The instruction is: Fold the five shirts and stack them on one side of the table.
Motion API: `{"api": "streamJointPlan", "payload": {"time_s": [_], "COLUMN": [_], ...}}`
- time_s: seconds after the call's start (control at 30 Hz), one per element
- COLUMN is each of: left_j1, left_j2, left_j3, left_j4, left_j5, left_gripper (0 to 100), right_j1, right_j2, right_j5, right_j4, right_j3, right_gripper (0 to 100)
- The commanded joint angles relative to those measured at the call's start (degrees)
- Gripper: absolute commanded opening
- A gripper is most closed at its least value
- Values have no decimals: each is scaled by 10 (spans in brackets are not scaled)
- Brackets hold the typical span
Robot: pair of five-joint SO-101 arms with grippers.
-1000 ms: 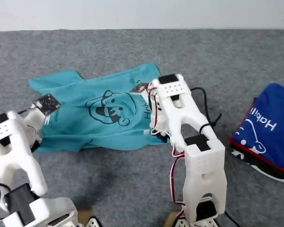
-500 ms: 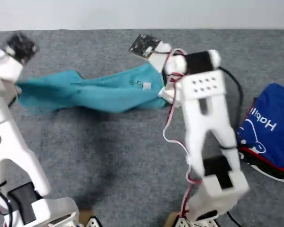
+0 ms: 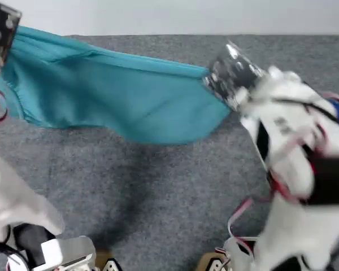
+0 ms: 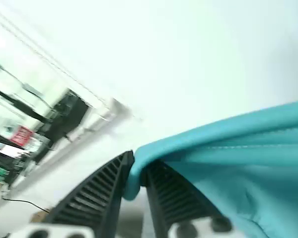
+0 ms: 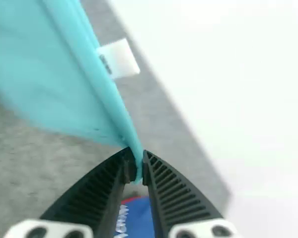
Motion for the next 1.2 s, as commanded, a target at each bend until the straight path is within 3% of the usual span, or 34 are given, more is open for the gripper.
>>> {"api": "streamJointPlan", "payload": {"time_s": [0.0,0.33,0.6,0.73,0.83,0.97,1.17], "left_j1": [-1,-63,-37,15,61,164,299], "left_j2": [-7,-17,-55,-59,-58,-65,-59], "left_j3": [-94,-154,-39,11,58,70,50], "left_j4": [63,66,65,62,4,-85,-96], "left_j5": [7,-50,-107,-120,-117,-96,-84], "left_gripper": [5,5,5,5,5,5,5], "right_j1": [48,123,75,69,71,68,66], "right_j2": [-63,-159,-160,-165,-166,-166,-166], "right_j5": [22,55,24,23,19,-15,-60], "right_j4": [-10,-47,-17,-17,-15,14,22], "right_j3": [-31,-28,35,110,155,180,240], "right_gripper": [12,13,13,12,12,12,13]}}
